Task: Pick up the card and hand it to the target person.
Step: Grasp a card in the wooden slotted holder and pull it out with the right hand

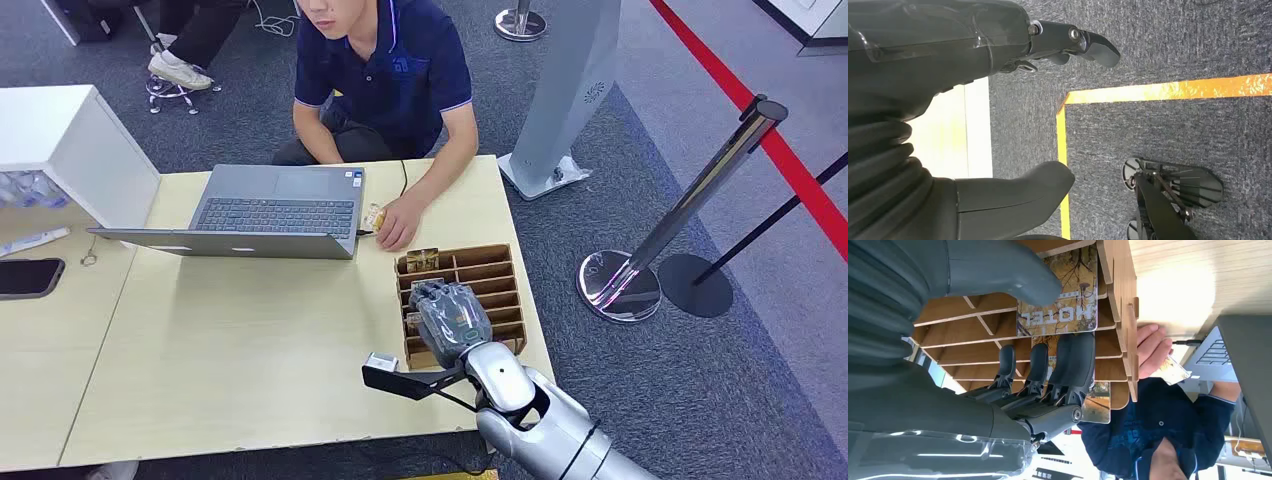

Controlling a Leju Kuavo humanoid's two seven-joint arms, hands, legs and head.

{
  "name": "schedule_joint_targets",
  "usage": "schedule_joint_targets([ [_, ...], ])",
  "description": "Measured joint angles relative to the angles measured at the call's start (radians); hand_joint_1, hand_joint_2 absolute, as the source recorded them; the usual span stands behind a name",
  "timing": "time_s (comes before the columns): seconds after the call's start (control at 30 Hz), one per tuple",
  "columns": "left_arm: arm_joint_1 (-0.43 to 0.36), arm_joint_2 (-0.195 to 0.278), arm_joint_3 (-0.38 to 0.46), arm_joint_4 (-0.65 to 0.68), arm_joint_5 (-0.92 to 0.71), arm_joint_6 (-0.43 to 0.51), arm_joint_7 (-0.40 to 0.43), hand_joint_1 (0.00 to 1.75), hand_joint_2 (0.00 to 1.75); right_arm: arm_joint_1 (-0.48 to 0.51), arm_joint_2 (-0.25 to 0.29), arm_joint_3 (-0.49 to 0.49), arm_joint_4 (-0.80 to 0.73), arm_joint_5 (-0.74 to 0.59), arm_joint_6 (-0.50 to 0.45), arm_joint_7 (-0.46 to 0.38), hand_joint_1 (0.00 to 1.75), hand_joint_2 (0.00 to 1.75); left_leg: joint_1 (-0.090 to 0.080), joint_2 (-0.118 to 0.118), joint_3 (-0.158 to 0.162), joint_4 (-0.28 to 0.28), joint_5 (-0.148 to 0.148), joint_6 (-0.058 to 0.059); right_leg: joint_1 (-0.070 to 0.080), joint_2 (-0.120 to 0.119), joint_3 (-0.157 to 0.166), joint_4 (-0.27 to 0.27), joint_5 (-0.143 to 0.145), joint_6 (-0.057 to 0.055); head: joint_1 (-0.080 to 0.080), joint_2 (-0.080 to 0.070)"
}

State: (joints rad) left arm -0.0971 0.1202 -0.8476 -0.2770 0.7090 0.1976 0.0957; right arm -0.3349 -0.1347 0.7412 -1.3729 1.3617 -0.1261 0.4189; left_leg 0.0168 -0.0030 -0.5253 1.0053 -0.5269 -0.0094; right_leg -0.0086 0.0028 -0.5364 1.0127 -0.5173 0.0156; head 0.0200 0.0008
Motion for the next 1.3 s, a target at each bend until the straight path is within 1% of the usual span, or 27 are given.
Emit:
schedule_joint_targets([
  [0.07,0.000,0.000,0.000,0.000,0.000,0.000,0.000,0.00,1.75,0.000,0.000,-0.001,0.000,0.000,-0.002,0.000,1.14,1.75,0.000,0.000,0.000,0.000,0.000,0.000,0.000,0.000,0.000,0.000,0.000,0.000,0.000,0.000],
  [0.17,0.000,0.000,0.000,0.000,0.000,0.000,0.000,0.00,1.75,0.002,0.000,-0.005,0.000,0.001,-0.008,0.000,1.37,1.75,0.000,0.000,0.000,0.000,0.000,0.000,0.000,0.000,0.000,0.000,0.000,0.000,0.000,0.000],
  [0.23,0.000,0.000,0.000,0.000,0.000,0.000,0.000,0.00,1.75,0.003,0.000,-0.007,-0.001,0.002,-0.014,0.000,1.41,1.75,0.000,0.000,0.000,0.000,0.000,0.000,0.000,0.000,0.000,0.000,0.000,0.000,0.000,0.000],
  [0.37,0.000,0.000,0.000,0.000,0.000,0.000,-0.001,0.00,1.75,0.007,0.000,-0.009,-0.004,0.007,-0.021,0.000,1.46,1.75,0.000,0.000,0.000,0.000,0.000,0.000,0.000,0.000,0.000,0.000,0.000,0.000,0.000,0.000],
  [0.67,0.000,0.000,0.000,0.000,0.000,0.000,-0.002,0.00,1.75,0.008,-0.001,-0.015,-0.014,0.018,-0.025,0.000,1.50,1.75,0.000,0.000,0.000,0.000,0.000,0.000,0.000,0.000,0.000,0.000,0.000,0.000,0.000,0.000],
  [0.73,0.000,0.000,0.000,0.000,0.000,0.001,-0.002,0.00,1.75,0.008,-0.001,-0.016,-0.016,0.018,-0.025,0.000,1.54,1.75,0.000,0.000,0.000,0.000,0.000,0.000,0.000,0.000,0.000,0.000,0.000,0.000,0.000,0.000],
  [0.83,0.000,0.000,0.000,0.000,0.000,0.001,-0.003,0.00,1.75,0.009,-0.002,-0.021,-0.018,0.019,-0.026,0.000,1.64,1.75,0.000,0.000,0.000,0.000,0.000,0.000,0.000,0.000,0.000,0.000,0.000,0.000,0.000,0.000],
  [1.03,0.000,0.000,0.000,0.000,0.001,0.001,-0.003,0.00,1.75,0.016,-0.005,-0.027,-0.035,0.026,-0.045,0.007,1.73,1.75,0.000,0.000,0.000,0.000,0.000,0.000,0.000,0.000,0.000,0.000,0.000,0.000,0.000,0.000],
  [1.17,0.000,0.000,0.000,0.000,0.005,0.001,0.000,0.00,1.75,0.019,-0.012,-0.034,-0.089,0.052,-0.059,0.012,1.75,1.75,0.000,0.000,0.000,0.000,0.000,0.000,0.000,0.000,0.000,0.000,0.000,0.000,0.000,0.000],
  [1.3,0.001,0.000,0.000,0.000,0.009,0.002,0.008,0.00,1.75,0.012,-0.027,-0.040,-0.203,0.100,-0.047,0.020,1.75,1.75,0.000,0.000,0.000,0.000,0.000,0.000,0.000,0.000,0.000,0.000,0.000,0.000,0.000,0.000],
])
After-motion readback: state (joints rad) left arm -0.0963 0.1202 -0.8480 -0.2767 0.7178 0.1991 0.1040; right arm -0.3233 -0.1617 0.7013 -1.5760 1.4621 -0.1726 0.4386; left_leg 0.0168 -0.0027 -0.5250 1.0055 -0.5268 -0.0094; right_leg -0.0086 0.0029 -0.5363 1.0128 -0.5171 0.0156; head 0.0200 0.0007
